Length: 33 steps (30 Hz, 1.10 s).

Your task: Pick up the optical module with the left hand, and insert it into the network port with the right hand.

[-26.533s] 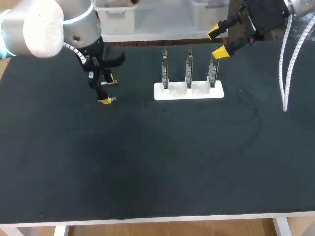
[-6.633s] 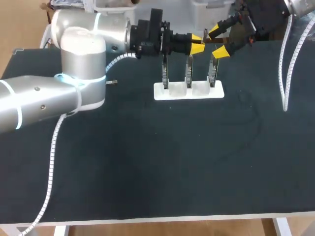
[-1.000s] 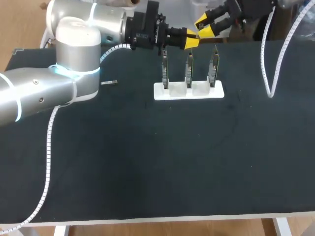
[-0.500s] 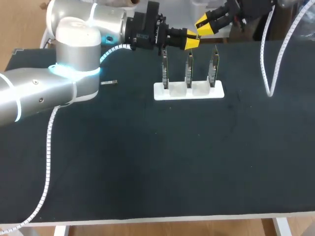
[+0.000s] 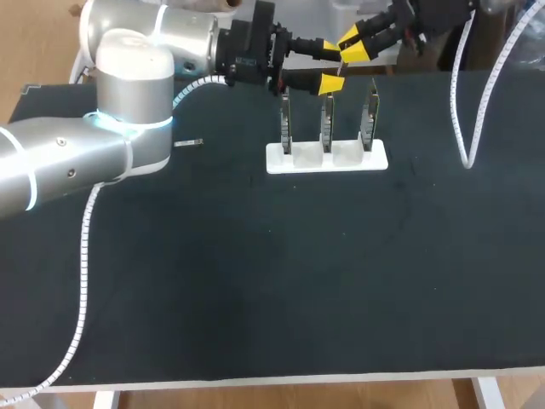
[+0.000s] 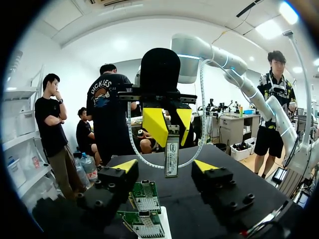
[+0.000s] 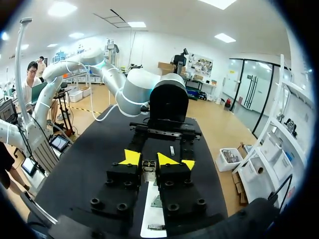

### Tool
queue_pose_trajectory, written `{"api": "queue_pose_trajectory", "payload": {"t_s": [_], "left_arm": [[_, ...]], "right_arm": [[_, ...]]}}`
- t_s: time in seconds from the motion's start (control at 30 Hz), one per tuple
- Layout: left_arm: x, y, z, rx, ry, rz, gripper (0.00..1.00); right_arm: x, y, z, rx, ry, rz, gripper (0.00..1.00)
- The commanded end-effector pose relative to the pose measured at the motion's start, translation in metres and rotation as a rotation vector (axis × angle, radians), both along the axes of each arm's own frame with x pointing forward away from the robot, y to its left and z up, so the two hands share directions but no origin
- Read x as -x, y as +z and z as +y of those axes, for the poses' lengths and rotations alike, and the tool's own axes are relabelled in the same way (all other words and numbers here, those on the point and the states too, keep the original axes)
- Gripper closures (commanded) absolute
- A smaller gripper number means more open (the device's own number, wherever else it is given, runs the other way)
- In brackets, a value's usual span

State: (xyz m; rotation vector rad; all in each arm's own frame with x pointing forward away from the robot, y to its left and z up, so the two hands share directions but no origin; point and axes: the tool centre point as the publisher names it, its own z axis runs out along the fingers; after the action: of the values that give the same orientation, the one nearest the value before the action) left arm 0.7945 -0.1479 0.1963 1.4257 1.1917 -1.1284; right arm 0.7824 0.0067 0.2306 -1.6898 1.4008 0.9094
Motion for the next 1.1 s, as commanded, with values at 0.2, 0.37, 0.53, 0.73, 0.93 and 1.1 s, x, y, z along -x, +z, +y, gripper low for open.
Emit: {"api": "queue_pose_trajectory", "payload": {"t_s": [0.2, 0.37, 0.53, 0.73, 0.93, 1.1], "left_arm": [[-0.003, 0.0, -0.001, -0.003, -0.005, 0.001, 0.0], [-0.003, 0.0, -0.001, -0.003, -0.005, 0.001, 0.0], [-0.003, 0.004, 0.0, -0.1, -0.027, 0.022, 0.0], [-0.001, 0.003, 0.007, -0.178, -0.021, 0.054, 0.0], [0.005, -0.002, 0.014, -0.212, -0.003, 0.056, 0.0], [0.012, -0.01, 0.017, -0.209, 0.009, 0.064, 0.0]], "right_arm": [[0.001, 0.0, 0.0, 0.0, -0.002, -0.002, 1.0], [0.001, 0.0, 0.0, 0.0, -0.002, -0.002, 1.0], [0.001, 0.0, 0.0, 0.0, -0.002, -0.002, 1.0], [0.001, 0.0, 0.0, 0.0, -0.002, -0.002, 1.0], [0.001, 0.0, 0.0, 0.0, -0.002, -0.002, 1.0], [0.001, 0.0, 0.0, 0.0, -0.002, -0.002, 1.0]]}}
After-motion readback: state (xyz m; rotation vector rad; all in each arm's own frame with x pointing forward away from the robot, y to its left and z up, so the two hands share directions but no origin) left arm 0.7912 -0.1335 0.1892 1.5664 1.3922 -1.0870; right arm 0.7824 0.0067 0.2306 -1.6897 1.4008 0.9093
